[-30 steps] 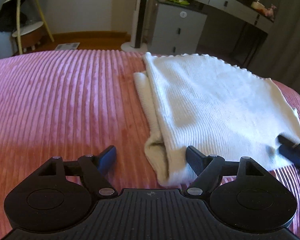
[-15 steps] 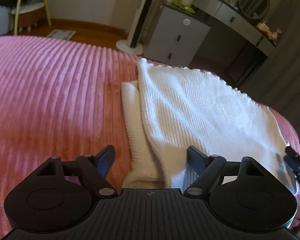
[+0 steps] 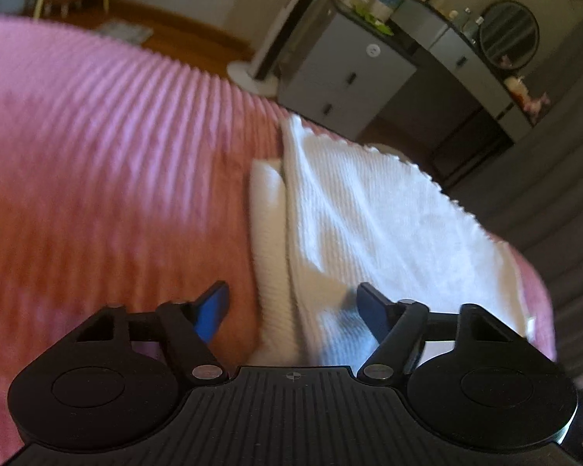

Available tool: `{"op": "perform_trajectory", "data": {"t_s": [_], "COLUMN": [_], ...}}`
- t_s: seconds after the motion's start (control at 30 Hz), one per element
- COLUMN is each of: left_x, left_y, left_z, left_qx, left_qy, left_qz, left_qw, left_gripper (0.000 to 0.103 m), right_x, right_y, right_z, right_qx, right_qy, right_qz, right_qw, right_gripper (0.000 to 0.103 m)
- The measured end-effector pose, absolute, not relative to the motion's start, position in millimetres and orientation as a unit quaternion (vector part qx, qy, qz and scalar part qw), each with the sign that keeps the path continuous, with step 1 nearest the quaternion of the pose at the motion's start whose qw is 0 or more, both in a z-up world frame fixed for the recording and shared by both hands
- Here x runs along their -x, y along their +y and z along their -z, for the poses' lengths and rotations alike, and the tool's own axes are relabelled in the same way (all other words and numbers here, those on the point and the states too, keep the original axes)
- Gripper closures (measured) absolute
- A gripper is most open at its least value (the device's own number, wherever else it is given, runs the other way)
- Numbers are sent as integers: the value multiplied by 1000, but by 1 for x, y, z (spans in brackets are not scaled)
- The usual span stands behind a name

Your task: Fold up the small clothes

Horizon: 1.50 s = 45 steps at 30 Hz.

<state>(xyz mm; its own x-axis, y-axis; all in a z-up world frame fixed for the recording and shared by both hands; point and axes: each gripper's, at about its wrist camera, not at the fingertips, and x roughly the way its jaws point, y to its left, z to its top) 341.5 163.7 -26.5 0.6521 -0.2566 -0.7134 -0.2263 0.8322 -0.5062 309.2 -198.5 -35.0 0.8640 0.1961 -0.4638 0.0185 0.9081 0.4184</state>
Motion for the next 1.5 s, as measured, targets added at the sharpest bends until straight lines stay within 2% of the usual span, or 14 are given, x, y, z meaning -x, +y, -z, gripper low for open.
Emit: {"op": "perform_trajectory", "data": {"t_s": [0.07, 0.17, 0.23, 0.3, 0.37, 0.47, 0.57, 0.6, 0.63, 0.83, 1.1, 1.2, 1.33, 1.5], "left_x": [-343, -345, -345, -344, -344, -347, -353, -355, -356, -366, -365, -368, -370, -369], "left_y": [165, 168, 170, 170, 170, 169, 167, 167, 168, 163, 159, 154, 145, 129], "left_z": [30, 32, 32, 30, 31, 34, 38, 38, 38, 36, 16, 5, -5, -28], "left_qx": [299, 333, 333, 310, 304, 319, 334, 342, 352, 350, 335, 323, 310, 288], "left_qy": [418, 424, 425, 428, 430, 427, 425, 423, 421, 429, 419, 414, 409, 393], "left_qz": [7, 25, 27, 27, 20, 21, 28, 28, 33, 33, 28, 35, 42, 60], "left_qw": [858, 842, 841, 848, 850, 846, 841, 838, 835, 832, 844, 850, 857, 871], "left_gripper": [34, 53, 58, 57, 42, 35, 34, 36, 46, 80, 84, 84, 84, 85], "right_x": [-305, -296, -286, -280, -278, -281, -287, -289, -289, -284, -271, -277, -276, -271], "right_y": [-180, -151, -138, -133, -134, -139, -144, -145, -145, -141, -138, -121, -113, -147], "right_z": [32, 33, 33, 35, 37, 37, 49, 56, 60, 60, 48, 60, 62, 52], "right_qx": [-203, -185, -174, -167, -162, -159, -146, -138, -132, -109, -141, -96, -69, -183], "right_qy": [268, 288, 299, 308, 310, 298, 307, 315, 312, 303, 258, 301, 303, 276], "right_qz": [-72, -111, -127, -127, -118, -104, -99, -101, -106, -104, -123, -123, -120, -122], "right_qw": [939, 933, 930, 928, 929, 935, 935, 934, 935, 941, 948, 941, 943, 936], "right_gripper": [79, 81, 81, 81, 81, 82, 84, 87, 87, 87, 87, 87, 87, 86]}}
